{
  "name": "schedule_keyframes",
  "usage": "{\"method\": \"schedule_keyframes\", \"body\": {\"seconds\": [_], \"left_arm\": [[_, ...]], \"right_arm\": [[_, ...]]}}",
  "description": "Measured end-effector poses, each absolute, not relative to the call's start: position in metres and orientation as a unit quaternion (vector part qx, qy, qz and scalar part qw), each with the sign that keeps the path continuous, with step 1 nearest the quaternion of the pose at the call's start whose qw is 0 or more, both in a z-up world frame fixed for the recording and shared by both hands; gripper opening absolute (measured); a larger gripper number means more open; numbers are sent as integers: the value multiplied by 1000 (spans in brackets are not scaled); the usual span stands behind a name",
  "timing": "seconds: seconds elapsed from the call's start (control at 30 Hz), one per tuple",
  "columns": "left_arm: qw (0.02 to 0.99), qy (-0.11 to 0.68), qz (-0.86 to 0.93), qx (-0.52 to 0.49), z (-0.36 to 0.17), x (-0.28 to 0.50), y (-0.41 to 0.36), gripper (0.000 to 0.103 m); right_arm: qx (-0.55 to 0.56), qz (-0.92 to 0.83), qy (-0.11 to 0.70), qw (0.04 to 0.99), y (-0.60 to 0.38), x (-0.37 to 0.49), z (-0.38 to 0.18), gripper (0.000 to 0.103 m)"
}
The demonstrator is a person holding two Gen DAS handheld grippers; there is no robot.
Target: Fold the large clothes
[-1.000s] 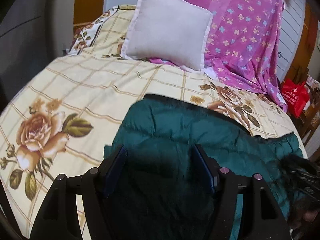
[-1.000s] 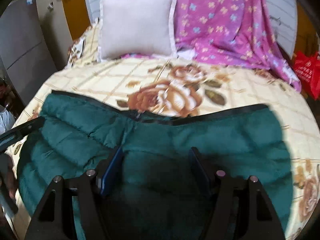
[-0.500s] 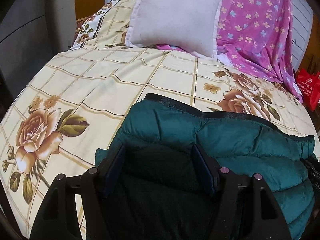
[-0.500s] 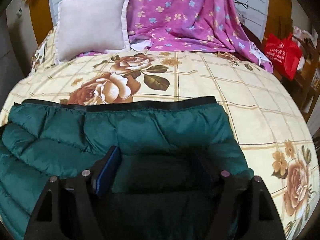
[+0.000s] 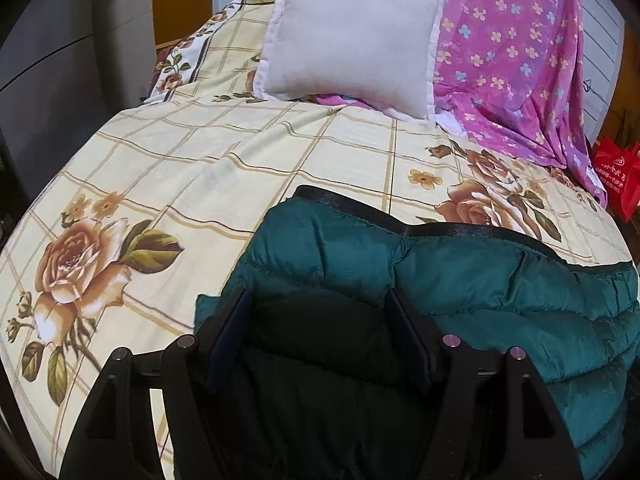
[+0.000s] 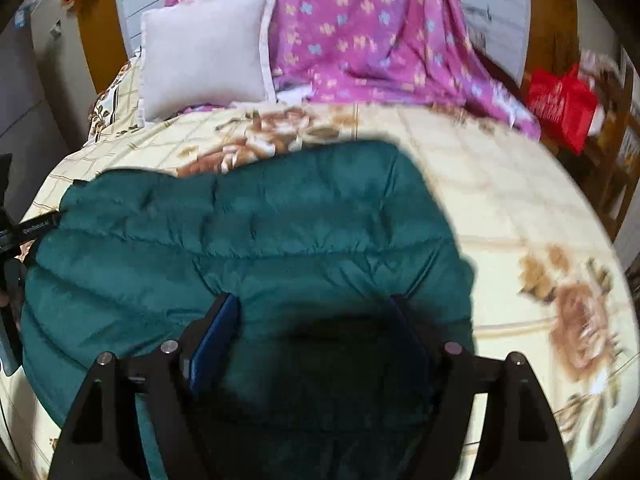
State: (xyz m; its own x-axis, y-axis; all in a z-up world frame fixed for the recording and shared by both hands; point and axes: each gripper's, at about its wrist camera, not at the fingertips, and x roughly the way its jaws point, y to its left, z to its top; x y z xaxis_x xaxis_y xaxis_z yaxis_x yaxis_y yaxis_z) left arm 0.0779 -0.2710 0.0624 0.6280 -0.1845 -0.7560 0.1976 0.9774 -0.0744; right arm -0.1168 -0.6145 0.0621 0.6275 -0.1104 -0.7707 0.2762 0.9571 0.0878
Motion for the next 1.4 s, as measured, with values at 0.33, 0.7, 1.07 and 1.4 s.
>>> {"method": "schedule_keyframes", "body": {"seconds": [0.33, 0.7, 1.07, 1.4], "left_arm": [[915, 377, -140, 11, 95, 17, -244, 52], [920, 365, -144, 10, 109, -28, -222, 52], [918, 363, -157, 14, 104, -41, -218, 52], [864, 427, -218, -157, 61, 6, -183, 53]], "right_arm": [[155, -84, 391, 903, -613, -150, 94, 81], [165, -72, 399, 899, -603, -176, 103, 82], [144, -84, 401, 901, -591, -185, 107, 82], [223, -113, 404, 880, -658, -169, 80, 90]]}}
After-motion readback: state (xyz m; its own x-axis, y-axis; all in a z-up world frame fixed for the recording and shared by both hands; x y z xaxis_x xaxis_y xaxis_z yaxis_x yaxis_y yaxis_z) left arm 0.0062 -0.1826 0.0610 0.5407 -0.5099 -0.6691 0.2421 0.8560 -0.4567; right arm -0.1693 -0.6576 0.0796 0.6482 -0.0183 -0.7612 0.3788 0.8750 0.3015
